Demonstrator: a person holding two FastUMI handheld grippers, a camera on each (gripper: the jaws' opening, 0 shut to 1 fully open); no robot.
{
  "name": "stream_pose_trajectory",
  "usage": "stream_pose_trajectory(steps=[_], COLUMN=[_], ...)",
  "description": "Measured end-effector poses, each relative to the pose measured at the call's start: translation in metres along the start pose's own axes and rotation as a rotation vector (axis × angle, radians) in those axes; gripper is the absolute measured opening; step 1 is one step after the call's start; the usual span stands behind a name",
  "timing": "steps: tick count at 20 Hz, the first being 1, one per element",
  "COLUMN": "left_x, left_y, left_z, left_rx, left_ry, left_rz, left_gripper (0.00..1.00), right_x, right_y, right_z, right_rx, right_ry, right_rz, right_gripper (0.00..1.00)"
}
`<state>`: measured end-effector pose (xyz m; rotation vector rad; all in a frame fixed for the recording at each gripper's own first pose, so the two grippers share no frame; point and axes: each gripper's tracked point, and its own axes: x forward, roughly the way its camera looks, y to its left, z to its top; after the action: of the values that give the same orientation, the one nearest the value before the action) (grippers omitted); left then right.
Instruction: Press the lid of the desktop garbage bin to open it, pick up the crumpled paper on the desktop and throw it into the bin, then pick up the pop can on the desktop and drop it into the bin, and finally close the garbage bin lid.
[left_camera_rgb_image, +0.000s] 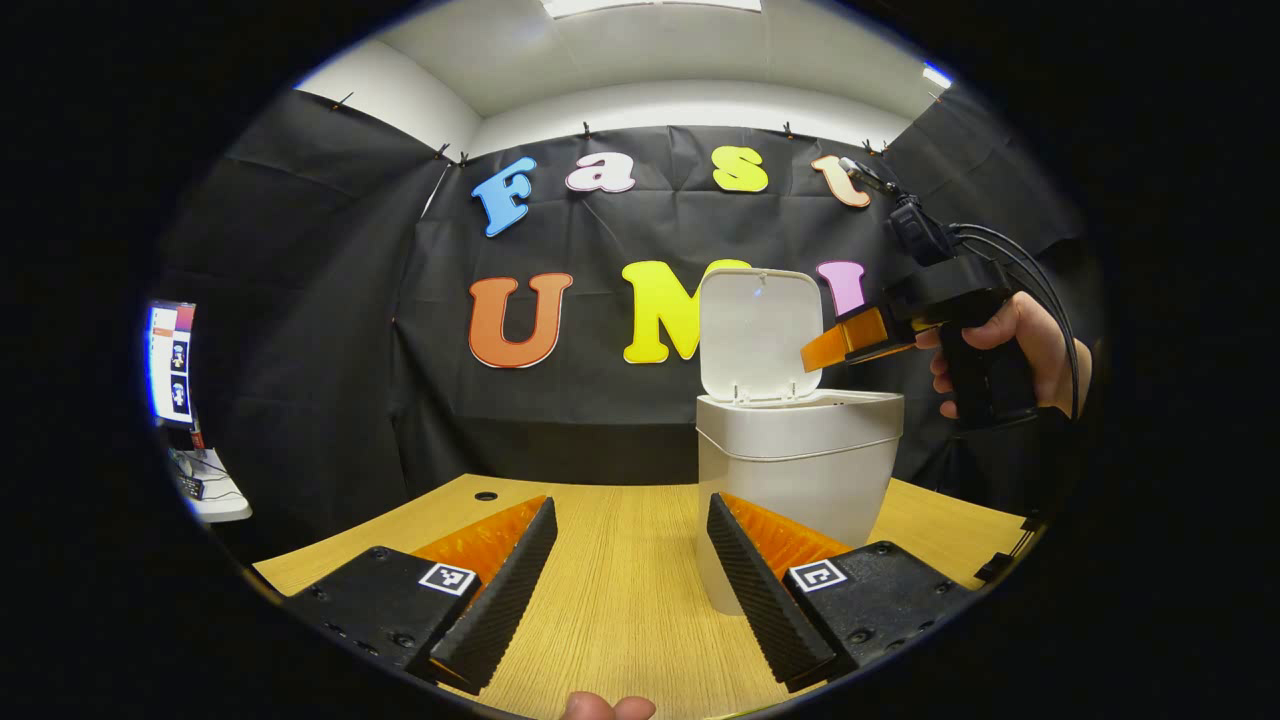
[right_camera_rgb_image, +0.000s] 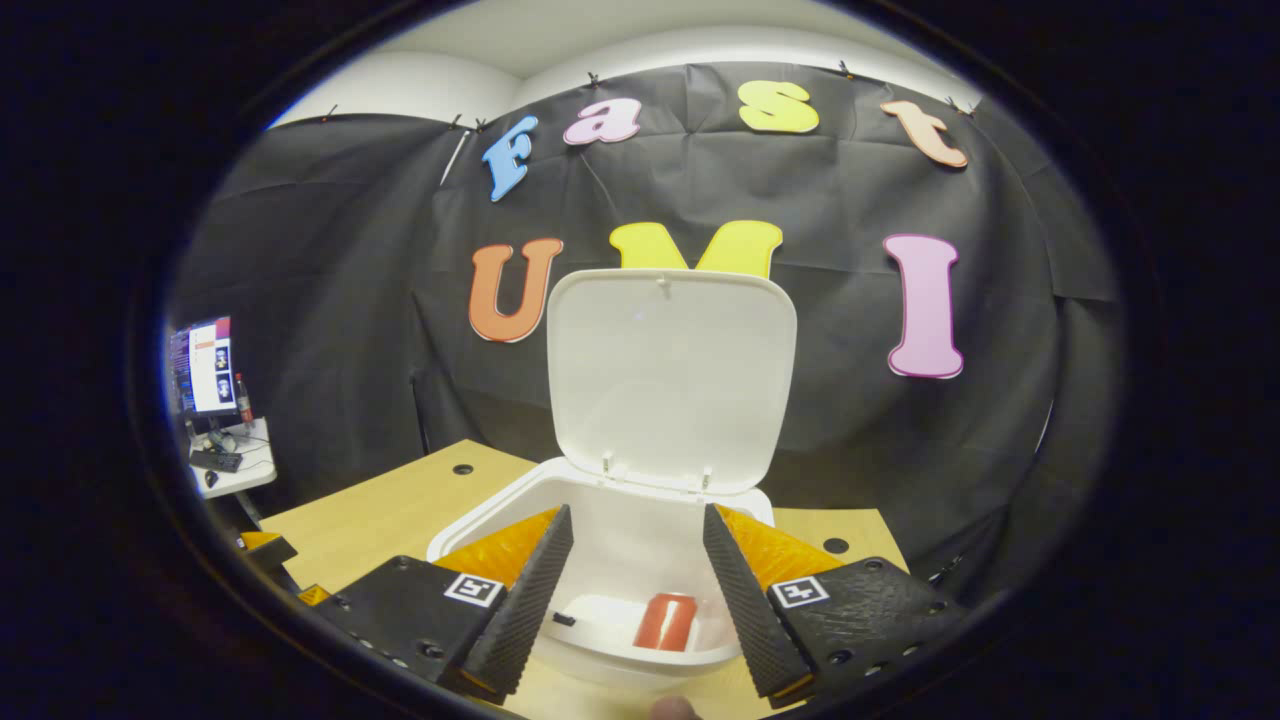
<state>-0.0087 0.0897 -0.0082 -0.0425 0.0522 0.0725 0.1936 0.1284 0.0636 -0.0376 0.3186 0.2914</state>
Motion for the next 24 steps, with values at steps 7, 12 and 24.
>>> stream_pose_trajectory(steps=[7,12,24], left_x=[0.001,-0.002,-0.011], left_y=[0.004,0.009,0.016], left_z=[-0.003,0.004,0.013], left_rx=[-0.028,0.008,-0.018], left_ry=[0.012,-0.016,-0.033], left_rz=[-0.002,0.010,0.008], left_gripper=[0.98,0.98,0.98], right_x=[-0.013,-0.002,0.088], right_y=[-0.013,-0.022,-0.035], right_z=[0.061,0.115,0.197], right_rx=[0.016,0.050,0.002], right_ry=[-0.083,-0.118,-0.179], right_rz=[-0.034,-0.061,-0.184], right_gripper=[0.86,0.86,0.86])
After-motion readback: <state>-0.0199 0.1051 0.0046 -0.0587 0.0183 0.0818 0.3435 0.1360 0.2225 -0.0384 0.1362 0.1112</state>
